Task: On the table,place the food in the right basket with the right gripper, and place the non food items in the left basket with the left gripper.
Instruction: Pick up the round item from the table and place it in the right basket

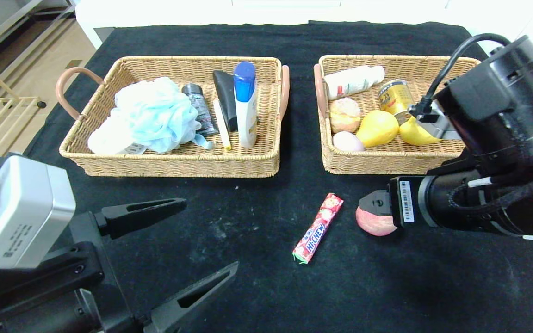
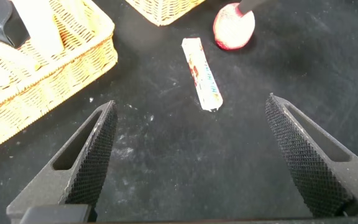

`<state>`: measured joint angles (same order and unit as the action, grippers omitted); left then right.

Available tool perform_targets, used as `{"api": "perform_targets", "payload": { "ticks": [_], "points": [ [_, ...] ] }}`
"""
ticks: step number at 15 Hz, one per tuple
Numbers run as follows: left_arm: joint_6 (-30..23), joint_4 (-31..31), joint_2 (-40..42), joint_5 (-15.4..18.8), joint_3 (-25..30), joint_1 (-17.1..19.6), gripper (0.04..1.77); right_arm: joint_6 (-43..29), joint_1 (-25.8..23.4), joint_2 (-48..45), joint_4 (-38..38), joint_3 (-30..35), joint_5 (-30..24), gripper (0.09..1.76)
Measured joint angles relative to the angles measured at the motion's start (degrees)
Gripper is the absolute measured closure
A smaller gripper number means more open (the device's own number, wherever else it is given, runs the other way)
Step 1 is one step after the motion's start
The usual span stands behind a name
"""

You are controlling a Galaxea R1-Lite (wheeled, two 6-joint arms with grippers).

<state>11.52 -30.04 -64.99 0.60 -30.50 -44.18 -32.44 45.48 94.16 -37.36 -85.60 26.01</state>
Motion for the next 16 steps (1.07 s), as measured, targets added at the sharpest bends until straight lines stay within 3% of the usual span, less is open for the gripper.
{"api": "perform_targets", "payload": {
  "ticks": [16],
  "points": [
    [0.00, 0.09, -0.17, 0.04, 0.29, -0.85, 0.09, -1.65, -3.84, 8.64, 0.13, -2.66, -0.24, 0.14]
  ]
}}
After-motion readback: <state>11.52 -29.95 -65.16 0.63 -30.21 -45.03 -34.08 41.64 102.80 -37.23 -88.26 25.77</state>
